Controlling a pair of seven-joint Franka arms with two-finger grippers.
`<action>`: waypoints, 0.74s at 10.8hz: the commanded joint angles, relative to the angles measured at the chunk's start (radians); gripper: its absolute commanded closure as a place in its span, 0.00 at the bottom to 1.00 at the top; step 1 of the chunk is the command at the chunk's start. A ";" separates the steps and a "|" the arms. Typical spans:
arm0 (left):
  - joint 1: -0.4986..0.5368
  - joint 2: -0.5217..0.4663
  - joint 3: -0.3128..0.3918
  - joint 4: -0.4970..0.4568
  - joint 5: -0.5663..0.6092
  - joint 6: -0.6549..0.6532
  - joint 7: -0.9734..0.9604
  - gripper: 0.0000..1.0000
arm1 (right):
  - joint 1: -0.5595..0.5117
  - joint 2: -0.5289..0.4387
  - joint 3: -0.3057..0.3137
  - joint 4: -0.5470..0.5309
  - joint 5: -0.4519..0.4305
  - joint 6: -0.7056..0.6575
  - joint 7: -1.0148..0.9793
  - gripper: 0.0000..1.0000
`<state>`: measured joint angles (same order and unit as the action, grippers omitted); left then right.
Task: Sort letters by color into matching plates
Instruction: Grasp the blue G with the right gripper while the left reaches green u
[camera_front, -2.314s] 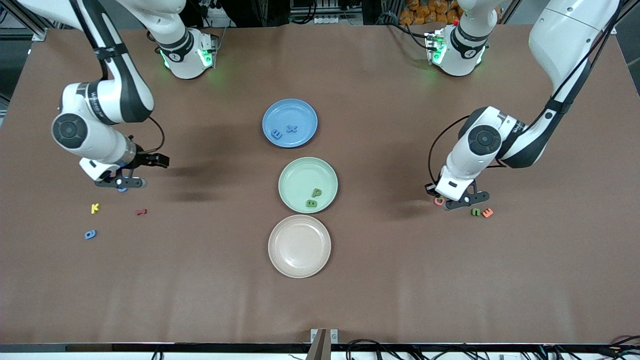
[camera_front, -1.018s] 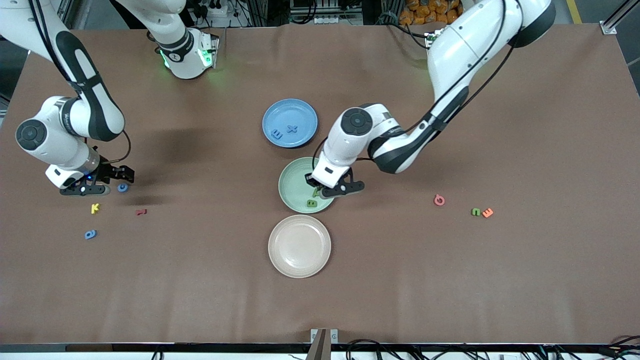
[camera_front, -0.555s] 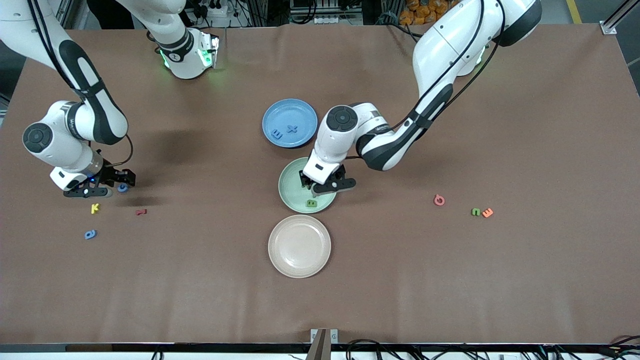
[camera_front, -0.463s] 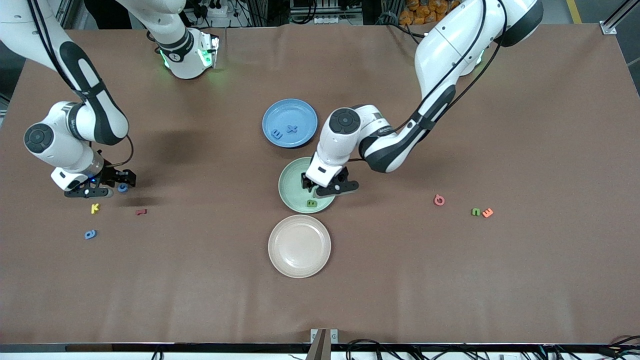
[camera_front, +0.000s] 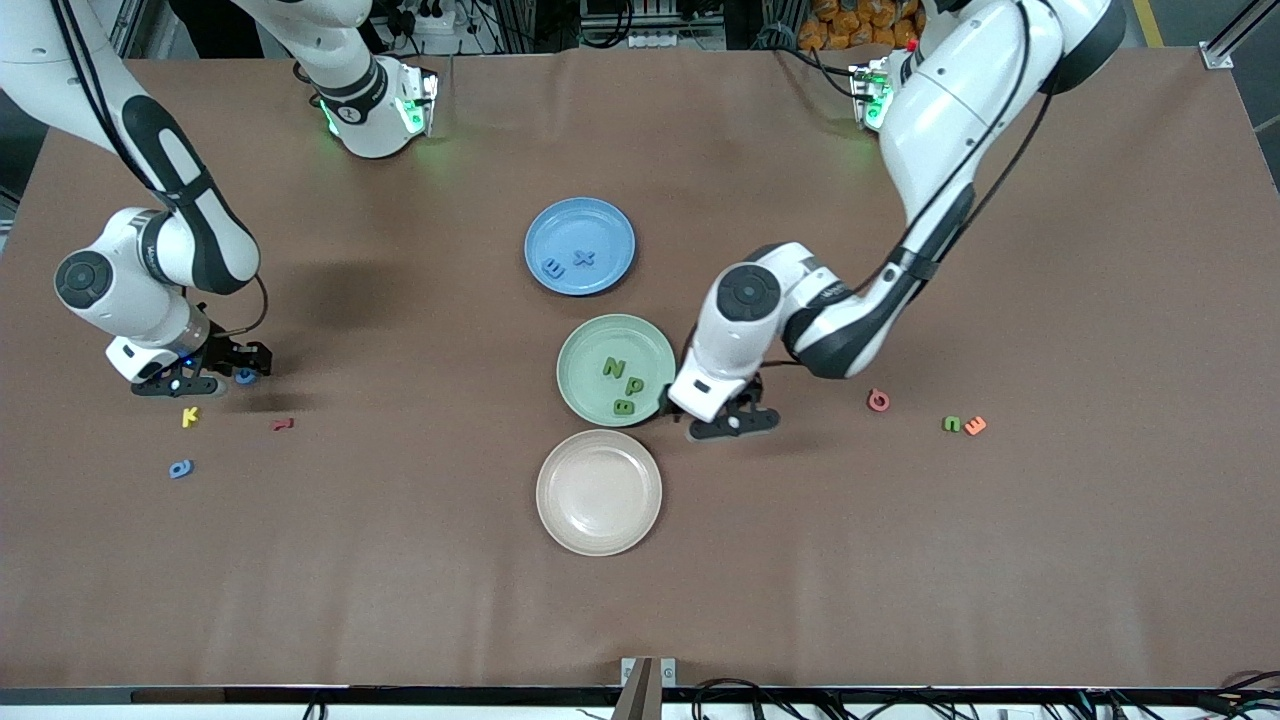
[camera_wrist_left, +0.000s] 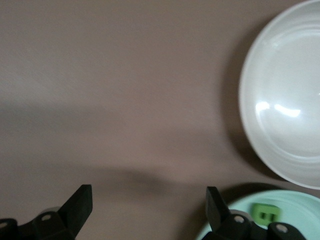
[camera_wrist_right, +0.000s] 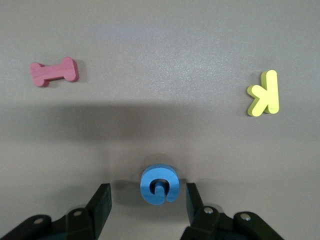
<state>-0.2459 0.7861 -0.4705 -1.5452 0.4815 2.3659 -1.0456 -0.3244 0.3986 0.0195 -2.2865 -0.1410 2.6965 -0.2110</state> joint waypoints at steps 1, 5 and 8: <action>0.095 -0.042 -0.023 -0.012 -0.032 -0.141 0.273 0.00 | -0.001 0.016 -0.003 0.010 0.008 0.009 -0.021 0.40; 0.201 -0.045 -0.017 -0.012 -0.037 -0.201 0.413 0.00 | -0.001 0.032 -0.013 0.009 0.008 0.040 -0.062 0.66; 0.310 -0.042 -0.016 -0.019 -0.035 -0.228 0.598 0.00 | 0.001 0.026 -0.012 0.009 0.008 0.039 -0.064 1.00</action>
<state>-0.0070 0.7611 -0.4798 -1.5449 0.4668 2.1646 -0.5758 -0.3224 0.4102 0.0143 -2.2854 -0.1401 2.7210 -0.2496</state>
